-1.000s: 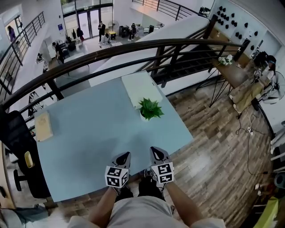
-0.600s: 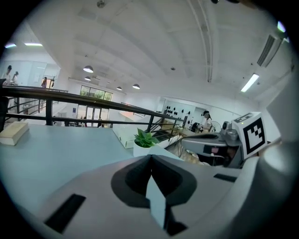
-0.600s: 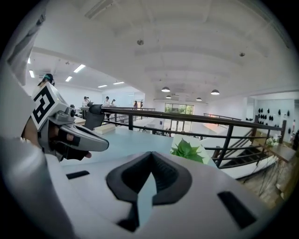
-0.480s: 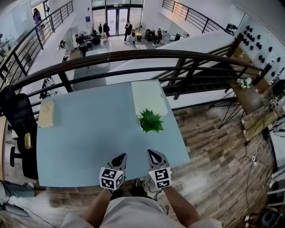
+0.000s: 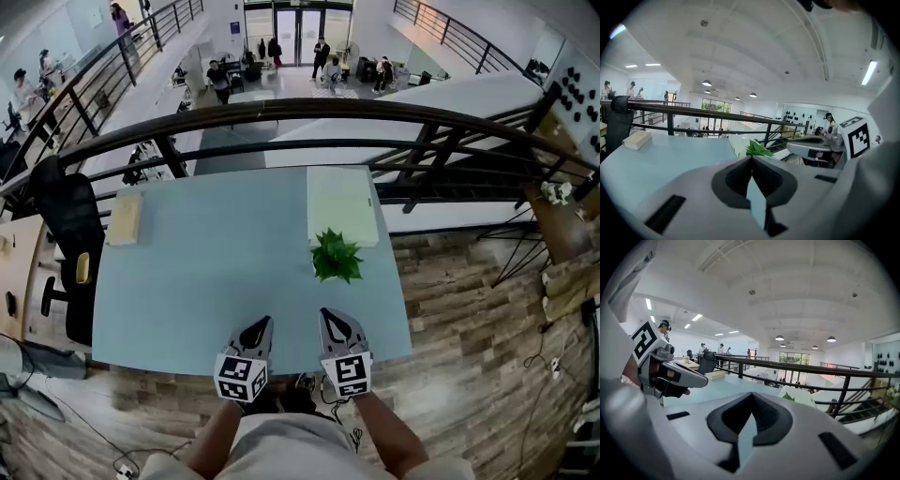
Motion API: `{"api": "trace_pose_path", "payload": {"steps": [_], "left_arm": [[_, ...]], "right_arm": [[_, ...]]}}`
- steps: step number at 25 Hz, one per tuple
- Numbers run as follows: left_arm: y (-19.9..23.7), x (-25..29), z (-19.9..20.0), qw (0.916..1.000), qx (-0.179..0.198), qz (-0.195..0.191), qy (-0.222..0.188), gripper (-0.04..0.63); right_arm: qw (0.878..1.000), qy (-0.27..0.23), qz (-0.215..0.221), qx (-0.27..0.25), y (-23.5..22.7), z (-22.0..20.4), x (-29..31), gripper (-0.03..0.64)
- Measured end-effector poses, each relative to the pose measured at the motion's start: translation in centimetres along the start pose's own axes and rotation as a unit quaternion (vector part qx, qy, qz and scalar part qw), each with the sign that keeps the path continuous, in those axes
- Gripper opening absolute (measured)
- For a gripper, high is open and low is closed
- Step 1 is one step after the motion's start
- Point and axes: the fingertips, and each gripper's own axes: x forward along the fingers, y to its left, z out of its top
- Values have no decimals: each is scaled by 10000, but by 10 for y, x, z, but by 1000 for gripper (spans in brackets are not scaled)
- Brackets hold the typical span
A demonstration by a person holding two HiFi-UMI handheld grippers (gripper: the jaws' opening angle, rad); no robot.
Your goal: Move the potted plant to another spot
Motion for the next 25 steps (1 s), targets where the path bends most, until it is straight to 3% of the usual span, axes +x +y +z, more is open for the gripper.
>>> {"api": "trace_pose_path", "payload": {"steps": [8, 16, 25], "left_arm": [[18, -26, 54, 9982, 171, 30, -578, 11], [33, -58, 130, 9877, 494, 21, -1483, 11], [50, -71, 145, 9846, 514, 42, -1670, 11]], "right_arm": [[9986, -467, -216, 75, 8, 53, 6, 3], [9936, -1001, -508, -75, 15, 122, 4, 3], [9889, -1251, -692, -398, 20, 157, -1, 3]]}}
